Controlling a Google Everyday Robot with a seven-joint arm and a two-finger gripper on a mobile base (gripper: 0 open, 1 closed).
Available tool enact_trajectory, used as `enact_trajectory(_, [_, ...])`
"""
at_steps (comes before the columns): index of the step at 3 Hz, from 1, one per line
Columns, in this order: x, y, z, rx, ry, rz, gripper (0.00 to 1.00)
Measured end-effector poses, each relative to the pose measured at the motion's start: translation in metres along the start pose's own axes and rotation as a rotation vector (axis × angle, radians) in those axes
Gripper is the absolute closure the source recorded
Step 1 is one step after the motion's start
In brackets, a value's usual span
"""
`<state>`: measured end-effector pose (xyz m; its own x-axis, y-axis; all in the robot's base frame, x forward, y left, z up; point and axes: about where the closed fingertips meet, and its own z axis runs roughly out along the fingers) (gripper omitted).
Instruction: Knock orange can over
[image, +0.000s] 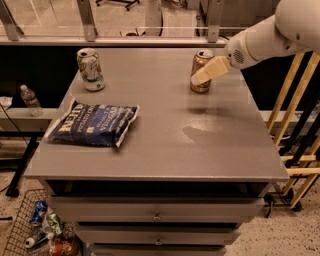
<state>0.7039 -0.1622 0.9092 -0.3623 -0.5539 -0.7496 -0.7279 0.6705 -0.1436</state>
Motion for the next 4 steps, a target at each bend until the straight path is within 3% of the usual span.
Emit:
enact_trajectory(1, [-0.010, 0.003, 0.016, -0.016, -0.016, 0.007, 0.04])
enact_trajectory(3, [-0.017, 0.007, 0.028, -0.039, -0.035, 0.012, 0.50])
enact_trajectory(4, [-0.021, 0.009, 0.023, -0.040, -0.045, -0.014, 0.73])
